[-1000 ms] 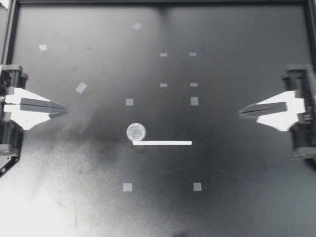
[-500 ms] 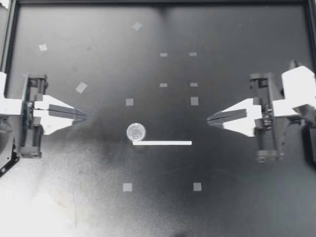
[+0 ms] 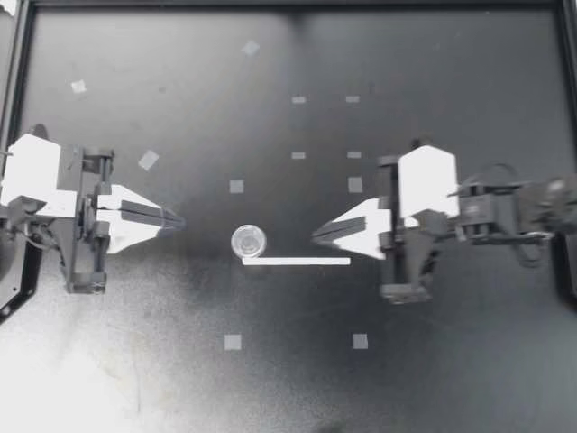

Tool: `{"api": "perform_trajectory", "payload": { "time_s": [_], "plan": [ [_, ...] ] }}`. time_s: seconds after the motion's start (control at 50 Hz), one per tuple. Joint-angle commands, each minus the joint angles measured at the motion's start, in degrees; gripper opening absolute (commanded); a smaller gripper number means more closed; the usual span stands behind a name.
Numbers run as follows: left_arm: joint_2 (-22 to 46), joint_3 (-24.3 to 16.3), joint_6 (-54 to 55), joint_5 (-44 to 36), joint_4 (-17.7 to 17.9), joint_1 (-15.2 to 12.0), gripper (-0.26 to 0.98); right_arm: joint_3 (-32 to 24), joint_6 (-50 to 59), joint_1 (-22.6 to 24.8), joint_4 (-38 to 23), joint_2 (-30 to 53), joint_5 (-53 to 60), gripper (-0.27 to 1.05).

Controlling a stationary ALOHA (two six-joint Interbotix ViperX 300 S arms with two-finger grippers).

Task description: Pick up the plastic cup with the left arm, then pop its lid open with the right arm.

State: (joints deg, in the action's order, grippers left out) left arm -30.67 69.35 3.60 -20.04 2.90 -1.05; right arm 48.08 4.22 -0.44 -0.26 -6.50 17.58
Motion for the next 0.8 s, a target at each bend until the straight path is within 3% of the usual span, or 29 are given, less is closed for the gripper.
{"api": "perform_trajectory", "payload": {
  "time_s": [0.0, 0.26, 0.78],
  "plan": [
    [1.0, -0.3, 0.2, -1.3, 0.0, -0.1, 0.23, -2.6, 0.6, -0.1, 0.0, 1.8, 1.1, -0.15],
    [7.1, 0.3, 0.4, -5.7, 0.2, -0.1, 0.63, -6.5, 2.5, -0.1, -0.1, 8.0, 1.4, -0.15],
    [29.4, -6.0, -0.2, -10.1, 0.2, -0.1, 0.64, -12.7, 3.6, -1.0, -0.1, 16.7, -1.1, -0.15]
  ]
}}
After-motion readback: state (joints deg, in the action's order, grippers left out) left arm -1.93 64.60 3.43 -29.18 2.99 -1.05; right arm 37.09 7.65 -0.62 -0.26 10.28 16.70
